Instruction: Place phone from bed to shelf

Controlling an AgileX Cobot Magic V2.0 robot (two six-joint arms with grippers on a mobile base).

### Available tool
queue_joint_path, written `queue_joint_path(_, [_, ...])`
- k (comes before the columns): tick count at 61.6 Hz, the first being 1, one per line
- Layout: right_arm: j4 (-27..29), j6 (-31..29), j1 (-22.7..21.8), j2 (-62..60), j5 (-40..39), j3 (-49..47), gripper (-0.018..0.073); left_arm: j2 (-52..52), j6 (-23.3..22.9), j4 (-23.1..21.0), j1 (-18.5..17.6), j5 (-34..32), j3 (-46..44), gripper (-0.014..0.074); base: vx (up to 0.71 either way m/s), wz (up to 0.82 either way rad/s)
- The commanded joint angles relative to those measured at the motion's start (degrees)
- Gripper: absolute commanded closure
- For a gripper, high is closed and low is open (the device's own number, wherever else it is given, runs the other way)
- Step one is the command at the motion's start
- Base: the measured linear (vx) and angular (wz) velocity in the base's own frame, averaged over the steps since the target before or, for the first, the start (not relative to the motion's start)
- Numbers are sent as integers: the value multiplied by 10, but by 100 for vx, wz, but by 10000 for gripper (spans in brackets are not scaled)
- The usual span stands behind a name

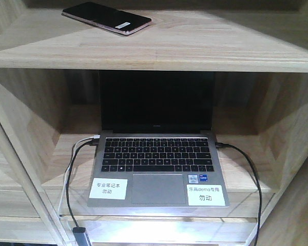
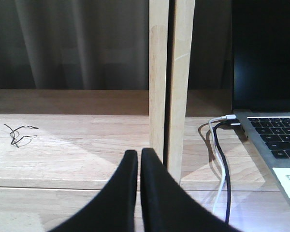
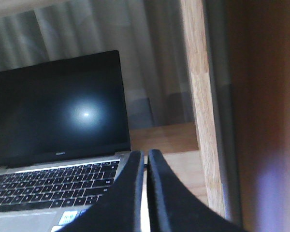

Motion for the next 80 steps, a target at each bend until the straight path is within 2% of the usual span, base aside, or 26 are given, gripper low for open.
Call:
queue_joint_path(1, [-6, -1, -4, -4, -32, 4, 564, -3, -2, -4, -2, -42, 1, 596, 0, 0])
queue_joint_path(12, [-6, -2, -11, -4, -32, 4, 564, -3, -2, -4, -2, -42, 1, 596, 0, 0])
queue_joint_path(25, [-6, -3, -73, -4, -32, 4, 564, -3, -2, -4, -2, -42, 1, 596, 0, 0])
queue_joint_path(49, [-13, -77, -71, -4, -32, 4, 564, -3, -2, -4, -2, -42, 1, 596, 0, 0])
queue_joint_path(80, [-13, -77, -71, -4, -32, 4, 564, -3, -2, -4, -2, -42, 1, 596, 0, 0])
